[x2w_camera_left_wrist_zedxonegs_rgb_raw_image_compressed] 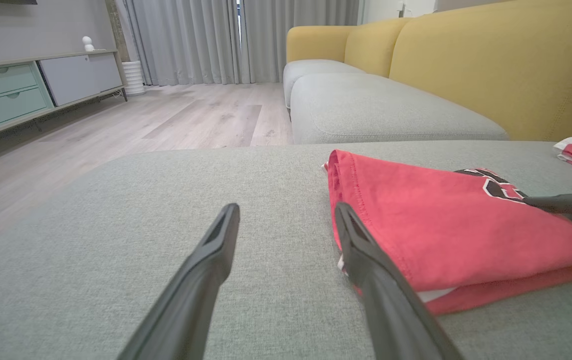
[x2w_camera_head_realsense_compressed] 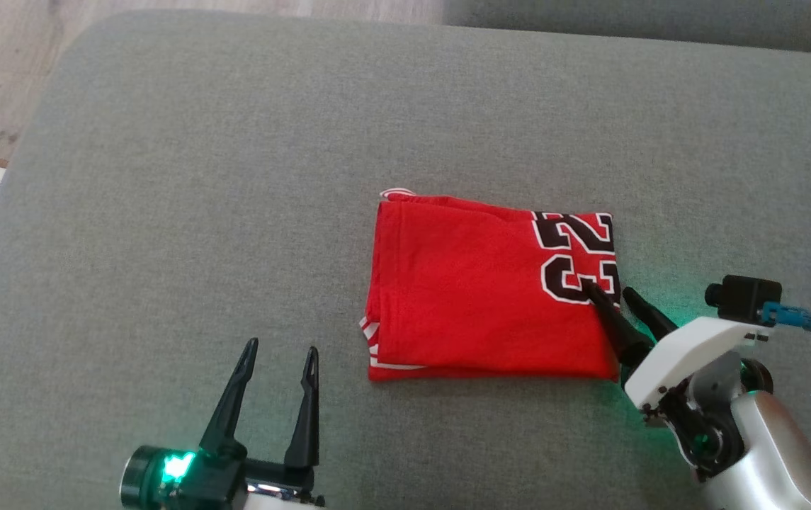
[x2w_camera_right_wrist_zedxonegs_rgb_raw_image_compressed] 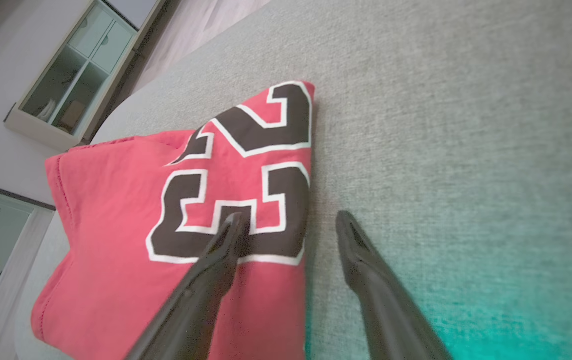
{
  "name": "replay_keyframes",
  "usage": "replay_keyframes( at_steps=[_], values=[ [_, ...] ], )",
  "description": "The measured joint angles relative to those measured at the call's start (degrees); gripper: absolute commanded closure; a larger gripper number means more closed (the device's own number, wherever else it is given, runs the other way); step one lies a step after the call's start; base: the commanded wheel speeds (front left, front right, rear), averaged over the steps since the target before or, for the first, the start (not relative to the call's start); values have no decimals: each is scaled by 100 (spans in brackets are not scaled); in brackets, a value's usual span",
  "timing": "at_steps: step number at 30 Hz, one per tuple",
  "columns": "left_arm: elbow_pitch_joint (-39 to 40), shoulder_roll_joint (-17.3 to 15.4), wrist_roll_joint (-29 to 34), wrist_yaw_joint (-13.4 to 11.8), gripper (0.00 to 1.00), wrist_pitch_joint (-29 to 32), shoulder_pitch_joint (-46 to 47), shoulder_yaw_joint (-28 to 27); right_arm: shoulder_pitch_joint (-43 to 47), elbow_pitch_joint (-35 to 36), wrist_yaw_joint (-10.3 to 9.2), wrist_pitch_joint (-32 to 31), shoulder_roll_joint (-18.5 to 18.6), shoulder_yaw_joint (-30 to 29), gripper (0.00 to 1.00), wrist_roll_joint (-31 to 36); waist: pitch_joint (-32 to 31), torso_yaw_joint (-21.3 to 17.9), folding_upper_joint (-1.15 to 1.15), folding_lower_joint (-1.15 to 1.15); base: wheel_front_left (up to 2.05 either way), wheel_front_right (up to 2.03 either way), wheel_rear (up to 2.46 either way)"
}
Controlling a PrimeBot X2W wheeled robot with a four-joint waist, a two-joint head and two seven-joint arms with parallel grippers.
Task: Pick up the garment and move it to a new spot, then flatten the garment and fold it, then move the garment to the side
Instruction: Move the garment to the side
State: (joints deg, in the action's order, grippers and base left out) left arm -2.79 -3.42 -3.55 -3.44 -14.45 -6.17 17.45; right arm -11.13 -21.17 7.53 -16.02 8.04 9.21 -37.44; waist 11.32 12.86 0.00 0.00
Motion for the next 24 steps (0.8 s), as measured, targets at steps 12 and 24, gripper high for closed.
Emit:
replay_keyframes(
  at_steps=[12,24],
  values=[
    [10,11,-1,-1,0,0,163,-36,-12,389,0,92,111,268,100,-103,237,-329,0,0,0,0,0],
    [129,16,10,151,0,0,515,-84,-507,1224,0,-32,740,-70,100,365,724,-681,0,0,0,0,0]
  ],
)
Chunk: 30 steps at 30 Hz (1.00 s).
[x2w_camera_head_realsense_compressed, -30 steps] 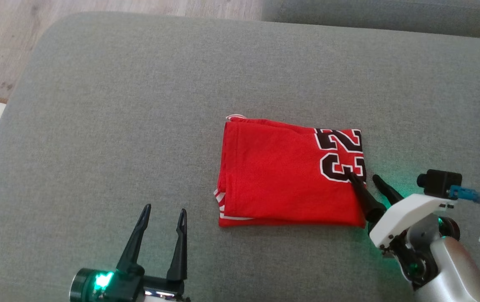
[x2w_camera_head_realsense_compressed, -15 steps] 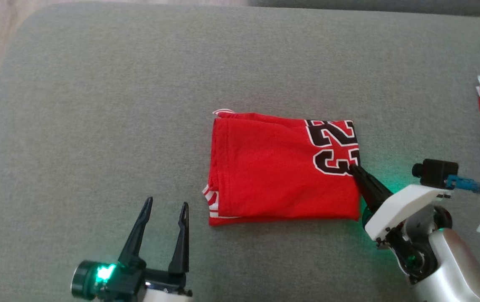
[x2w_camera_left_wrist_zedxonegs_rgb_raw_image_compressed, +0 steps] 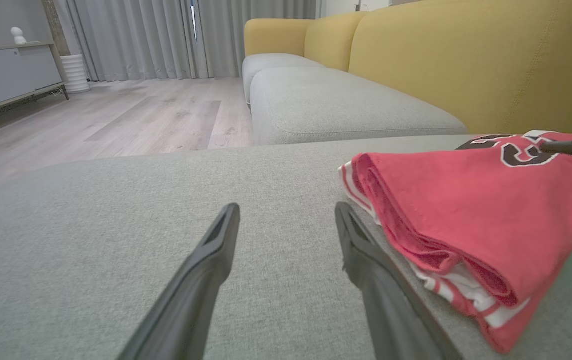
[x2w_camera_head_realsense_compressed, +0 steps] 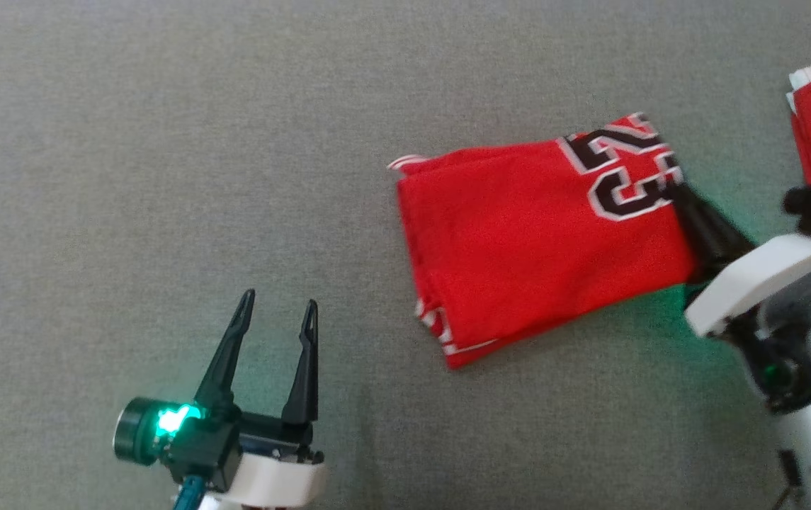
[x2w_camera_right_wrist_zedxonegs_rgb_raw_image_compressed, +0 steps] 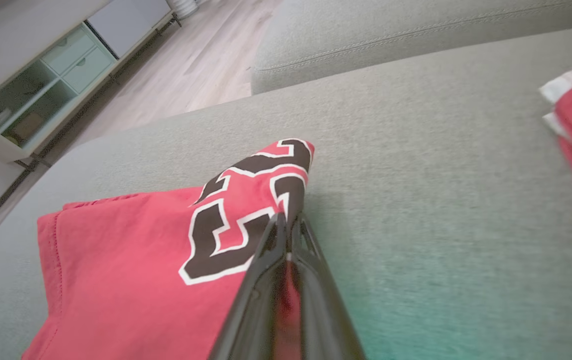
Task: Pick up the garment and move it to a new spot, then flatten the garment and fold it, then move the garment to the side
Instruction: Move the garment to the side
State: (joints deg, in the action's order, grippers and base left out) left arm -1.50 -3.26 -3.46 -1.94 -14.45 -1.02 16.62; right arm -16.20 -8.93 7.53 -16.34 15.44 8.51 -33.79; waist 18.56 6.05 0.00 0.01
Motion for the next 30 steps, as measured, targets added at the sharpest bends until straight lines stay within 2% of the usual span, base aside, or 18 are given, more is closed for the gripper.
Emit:
replay_keyframes(
  at_steps=[13,23,29,30],
  values=[
    [172,9,43,94,0,-1,433,1,-539,1185,0,-931,823,-1083,100,525,560,-214,0,0,0,0,0],
    [187,20,42,138,0,-1,694,23,-595,1806,0,-1773,1533,-2368,100,764,848,-200,0,0,0,0,0],
    [182,23,-18,143,0,-1,716,21,-509,2224,0,-2236,1740,-3256,100,967,948,-179,0,0,0,0,0],
    [182,23,-18,143,0,-1,716,21,-509,2224,0,-2236,1740,-3256,100,967,948,-179,0,0,0,0,0]
  ],
)
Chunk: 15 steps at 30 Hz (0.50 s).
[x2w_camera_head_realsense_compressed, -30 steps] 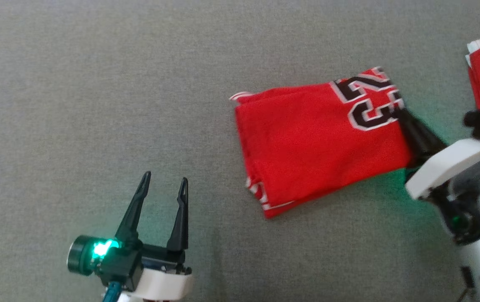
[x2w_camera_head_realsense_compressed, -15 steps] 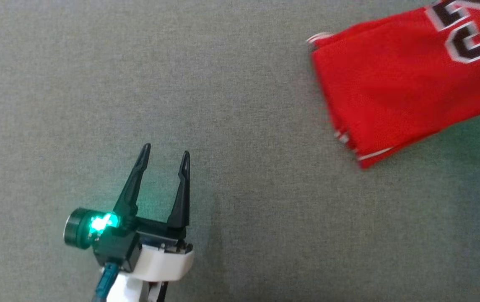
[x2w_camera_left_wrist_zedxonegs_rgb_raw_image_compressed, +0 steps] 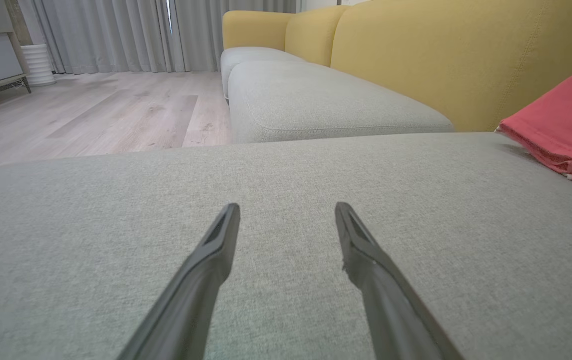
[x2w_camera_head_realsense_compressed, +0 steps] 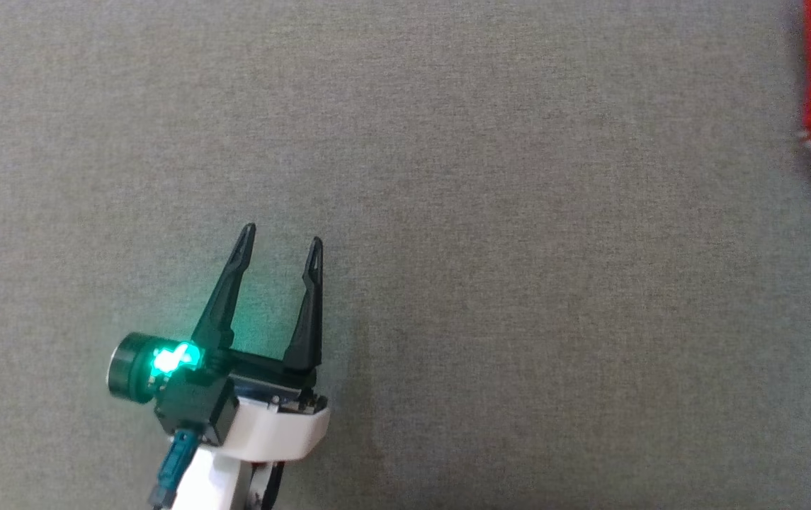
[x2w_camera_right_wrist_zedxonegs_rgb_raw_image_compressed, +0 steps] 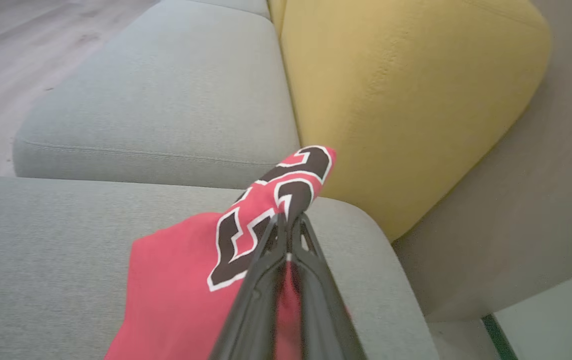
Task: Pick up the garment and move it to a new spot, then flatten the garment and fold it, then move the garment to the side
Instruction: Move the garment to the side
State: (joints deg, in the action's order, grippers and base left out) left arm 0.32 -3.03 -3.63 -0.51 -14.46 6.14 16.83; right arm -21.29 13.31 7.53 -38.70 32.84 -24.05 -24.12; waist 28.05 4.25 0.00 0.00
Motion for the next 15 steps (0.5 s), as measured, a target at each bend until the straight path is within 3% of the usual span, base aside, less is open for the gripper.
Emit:
replay_keyframes(
  at_steps=[5,6,7,15],
  values=[
    [-8,3,0,5,0,0,94,-14,355,73,0,-62,277,-579,100,-10,67,-69,0,0,0,0,0],
    [-13,3,0,9,0,0,97,-15,365,38,1,-58,276,-619,58,-7,73,-87,0,0,0,0,0],
    [-13,3,0,9,0,0,97,-15,365,38,1,-58,276,-619,0,-7,73,-87,0,0,0,0,0],
    [-110,8,-99,41,0,-13,225,-22,326,69,0,526,114,-151,0,665,-89,-109,0,0,0,0,0]
  ],
)
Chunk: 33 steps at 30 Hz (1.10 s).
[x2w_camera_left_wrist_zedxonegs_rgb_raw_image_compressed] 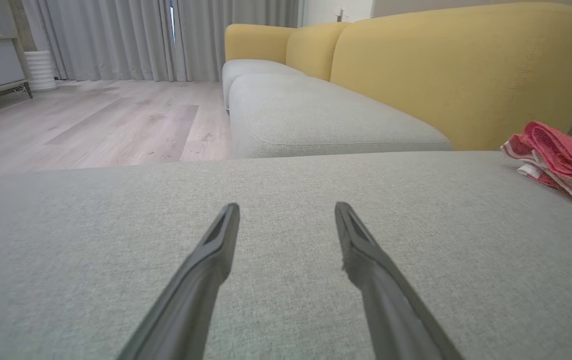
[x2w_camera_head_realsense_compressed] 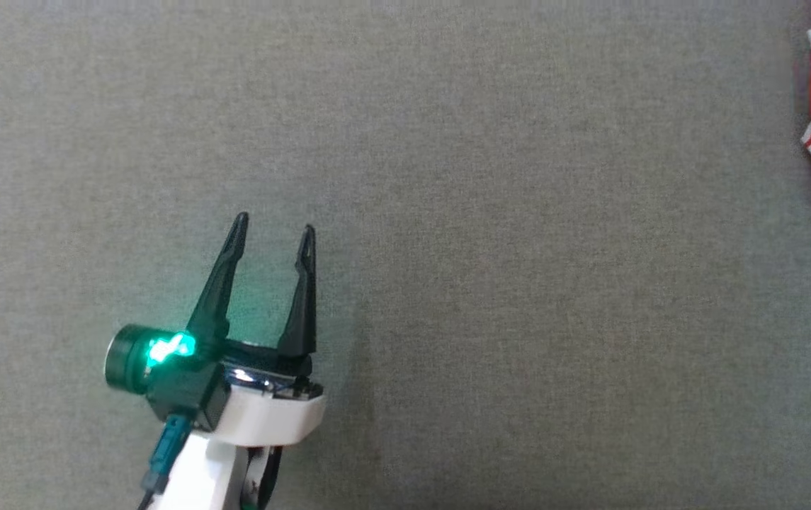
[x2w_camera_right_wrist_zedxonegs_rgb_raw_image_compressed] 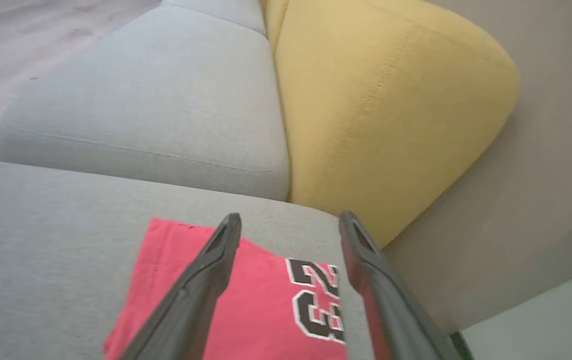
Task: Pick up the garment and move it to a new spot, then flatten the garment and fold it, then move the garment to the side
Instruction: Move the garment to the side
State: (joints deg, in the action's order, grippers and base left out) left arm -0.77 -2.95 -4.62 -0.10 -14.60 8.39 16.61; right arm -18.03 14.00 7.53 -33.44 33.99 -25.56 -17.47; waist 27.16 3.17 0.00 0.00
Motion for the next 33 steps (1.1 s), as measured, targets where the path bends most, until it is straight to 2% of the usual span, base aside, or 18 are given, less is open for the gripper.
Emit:
replay_keyframes(
  at_steps=[2,3,7,11,15,22,26,33],
  values=[
    [-81,0,-130,-53,0,-4,-23,-25,3,-13,1,127,-227,297,0,120,-123,17,0,0,0,0,0],
    [-102,1,-209,-112,0,-7,-57,-56,9,-59,0,357,-486,587,0,222,-277,43,0,0,0,0,0],
    [-113,2,-238,-200,0,-11,-186,-163,220,-328,1,971,-1136,1248,0,310,-673,105,0,-1,0,0,0],
    [-135,2,-255,-349,0,-11,-517,-181,754,-951,1,1745,-1780,1990,0,324,-1143,174,0,-1,0,0,0],
    [-187,0,-308,-450,0,-11,-934,-179,1280,-1589,0,2727,-2231,2587,0,148,-1660,257,0,-2,0,0,0],
    [-29,-5,-323,-553,0,-12,-1672,-187,1895,-2470,0,4569,-2587,3257,0,-7,-2532,445,0,-3,0,0,0],
    [192,-11,-311,-597,0,-11,-2037,-237,2299,-2620,0,4765,-2650,3367,0,187,-2880,583,0,-2,0,0,0],
    [398,-26,-175,-579,0,-11,-2508,-288,2960,-2205,0,4766,-3023,2965,0,413,-3199,751,1,-1,0,0,0]
  ],
)
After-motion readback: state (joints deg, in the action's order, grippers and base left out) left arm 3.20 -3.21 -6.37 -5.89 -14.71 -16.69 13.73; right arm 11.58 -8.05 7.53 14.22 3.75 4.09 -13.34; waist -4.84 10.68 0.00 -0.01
